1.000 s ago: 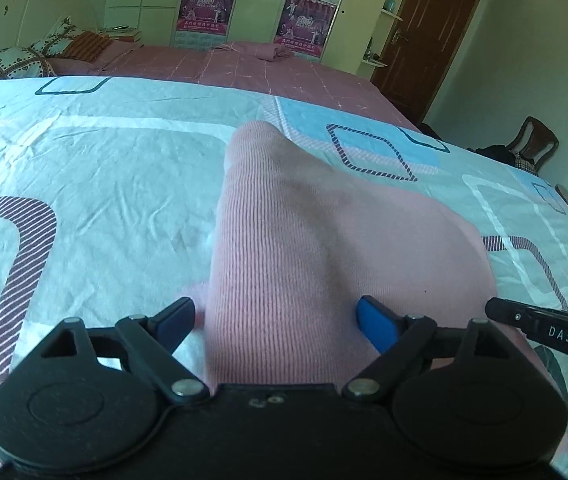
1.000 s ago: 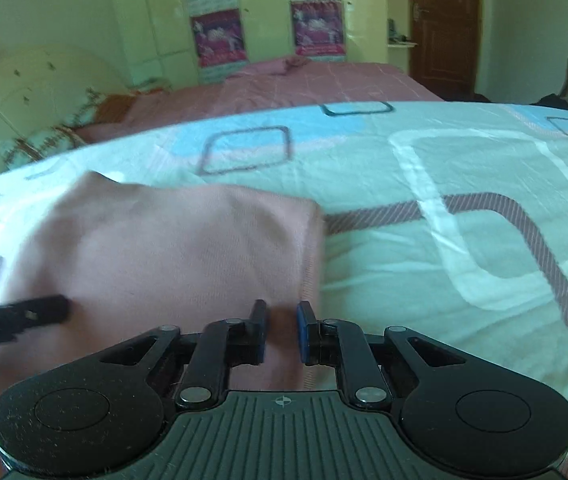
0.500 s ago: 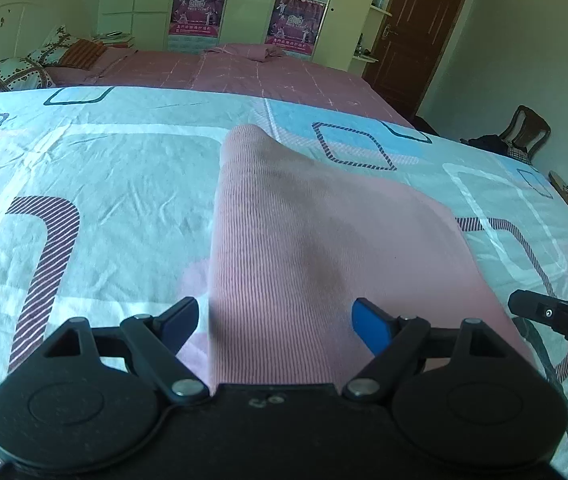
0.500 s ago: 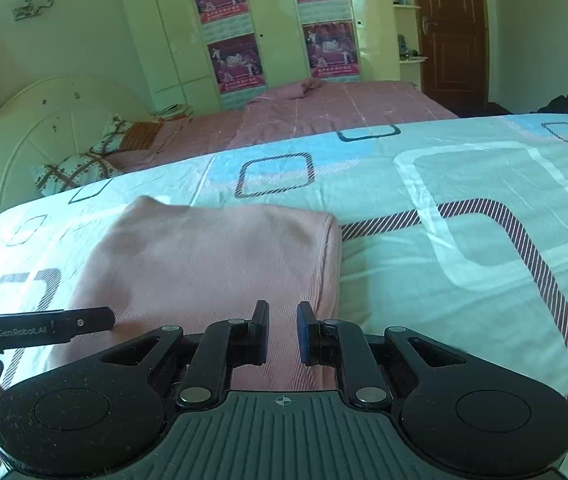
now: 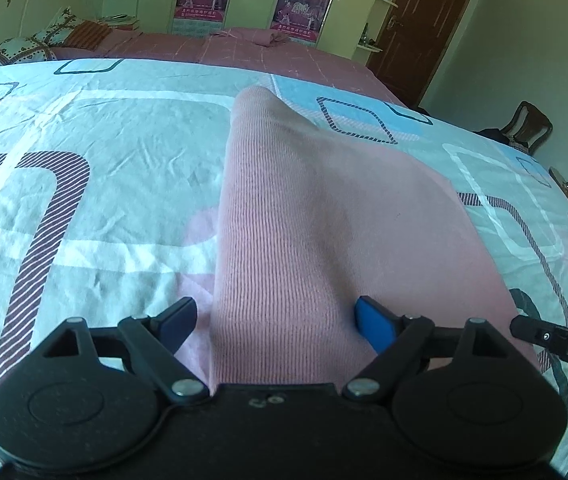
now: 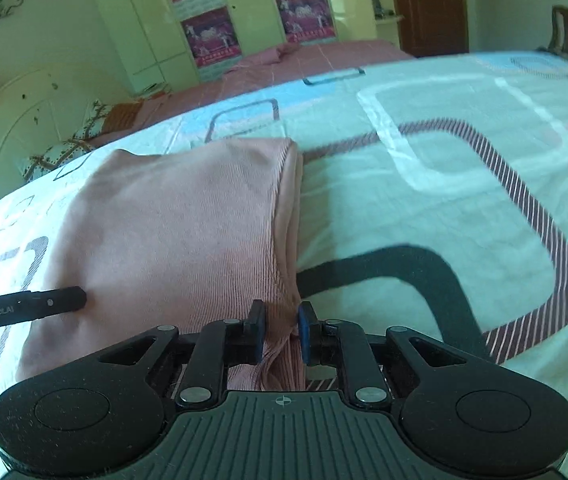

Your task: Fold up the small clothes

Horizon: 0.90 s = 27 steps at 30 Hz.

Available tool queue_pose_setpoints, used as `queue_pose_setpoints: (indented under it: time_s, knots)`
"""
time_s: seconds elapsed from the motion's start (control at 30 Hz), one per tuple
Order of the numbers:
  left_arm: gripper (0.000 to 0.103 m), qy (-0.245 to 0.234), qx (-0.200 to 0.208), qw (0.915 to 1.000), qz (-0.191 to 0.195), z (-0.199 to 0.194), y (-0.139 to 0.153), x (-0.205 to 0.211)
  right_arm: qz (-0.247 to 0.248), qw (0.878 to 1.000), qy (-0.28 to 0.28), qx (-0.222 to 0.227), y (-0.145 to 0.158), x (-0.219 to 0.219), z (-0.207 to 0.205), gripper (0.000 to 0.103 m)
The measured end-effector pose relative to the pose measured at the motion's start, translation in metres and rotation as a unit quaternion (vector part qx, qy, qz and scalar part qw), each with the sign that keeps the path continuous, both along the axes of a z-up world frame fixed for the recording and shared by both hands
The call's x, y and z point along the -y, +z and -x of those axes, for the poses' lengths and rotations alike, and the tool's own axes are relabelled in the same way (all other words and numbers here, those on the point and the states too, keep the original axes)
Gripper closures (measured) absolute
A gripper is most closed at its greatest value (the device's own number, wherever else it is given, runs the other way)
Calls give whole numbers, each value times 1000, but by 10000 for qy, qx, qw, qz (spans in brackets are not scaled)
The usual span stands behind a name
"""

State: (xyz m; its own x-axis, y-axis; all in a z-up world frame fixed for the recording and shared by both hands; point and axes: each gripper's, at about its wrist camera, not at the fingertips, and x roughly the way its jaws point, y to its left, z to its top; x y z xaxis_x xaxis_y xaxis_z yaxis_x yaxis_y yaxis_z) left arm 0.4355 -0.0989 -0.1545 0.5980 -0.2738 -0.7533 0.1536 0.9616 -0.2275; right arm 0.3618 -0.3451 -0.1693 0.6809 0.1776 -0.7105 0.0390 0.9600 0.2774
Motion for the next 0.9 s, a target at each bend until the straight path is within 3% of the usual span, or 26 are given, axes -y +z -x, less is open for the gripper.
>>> queue_pose_setpoints:
  time_s: [0.07, 0.17, 0.27, 0.57, 0.6, 0.7, 0.9]
  knots:
    - [19, -31, 8, 10000, -7, 4, 1, 1, 79, 9999, 37, 129, 5, -3, 6, 88]
    - [17, -48, -70, 10000, 12, 9, -4, 2, 108, 9998, 20, -151, -8, -1, 7, 88]
    - [17, -9, -105, 9999, 63, 12, -6, 0, -203, 9995, -115, -190, -8, 9, 11, 88]
    - [17, -46, -178, 9997, 165, 14, 2, -6, -456, 9987, -142, -197, 0, 20, 16, 85]
    - [17, -23, -156, 9997, 196, 12, 5, -7, -491, 9986, -135, -158, 3, 22, 15, 81]
    - [13, 52, -100, 9996, 244, 6, 11, -9, -512, 9985, -195, -43, 13, 27, 10, 54]
    - [12, 181, -134, 9990, 379, -19, 13, -10, -822, 9964, -186, -74, 16, 32, -17, 52]
